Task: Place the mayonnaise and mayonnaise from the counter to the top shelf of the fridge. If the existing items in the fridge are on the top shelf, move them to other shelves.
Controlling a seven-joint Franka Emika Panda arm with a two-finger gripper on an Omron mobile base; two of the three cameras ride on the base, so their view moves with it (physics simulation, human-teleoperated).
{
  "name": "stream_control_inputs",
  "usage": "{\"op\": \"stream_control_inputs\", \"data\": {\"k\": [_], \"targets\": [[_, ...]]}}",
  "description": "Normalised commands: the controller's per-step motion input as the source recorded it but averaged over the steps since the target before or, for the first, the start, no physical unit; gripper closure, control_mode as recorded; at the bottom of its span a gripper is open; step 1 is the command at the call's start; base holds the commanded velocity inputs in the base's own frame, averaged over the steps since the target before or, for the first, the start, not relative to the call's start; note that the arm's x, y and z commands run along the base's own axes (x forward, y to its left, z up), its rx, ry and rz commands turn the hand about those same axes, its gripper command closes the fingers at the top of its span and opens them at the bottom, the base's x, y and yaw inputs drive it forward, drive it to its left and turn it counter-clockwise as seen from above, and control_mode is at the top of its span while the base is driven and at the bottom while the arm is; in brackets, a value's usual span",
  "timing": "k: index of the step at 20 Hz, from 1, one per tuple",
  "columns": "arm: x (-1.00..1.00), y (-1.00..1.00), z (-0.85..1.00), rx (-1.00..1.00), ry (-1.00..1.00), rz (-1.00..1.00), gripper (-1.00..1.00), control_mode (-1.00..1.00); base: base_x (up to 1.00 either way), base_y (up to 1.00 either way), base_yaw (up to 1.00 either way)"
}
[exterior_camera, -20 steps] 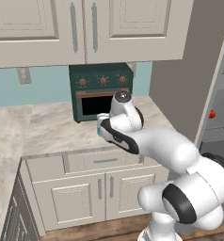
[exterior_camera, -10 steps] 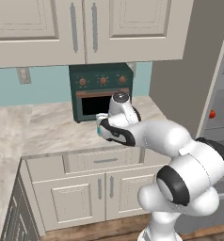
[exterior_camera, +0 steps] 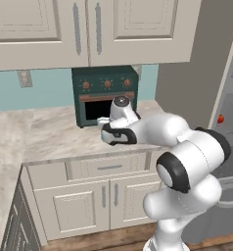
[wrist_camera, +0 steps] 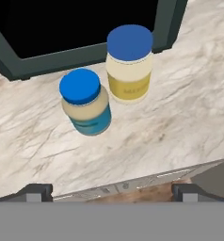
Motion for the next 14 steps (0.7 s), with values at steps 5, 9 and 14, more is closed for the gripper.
{"op": "stream_control_inputs", "data": {"k": [5,9,14], "targets": [[0.41,0.15,-0.22,0.0,0.0,0.0,-1.0,-1.0,0.0,0.0,0.0],[0.39,0.08,-0.23,-0.01,0.0,0.0,-1.0,-1.0,0.0,0.0,0.0],[0.39,0.01,-0.19,-0.03,0.0,0.0,-1.0,-1.0,0.0,0.0,0.0]]}}
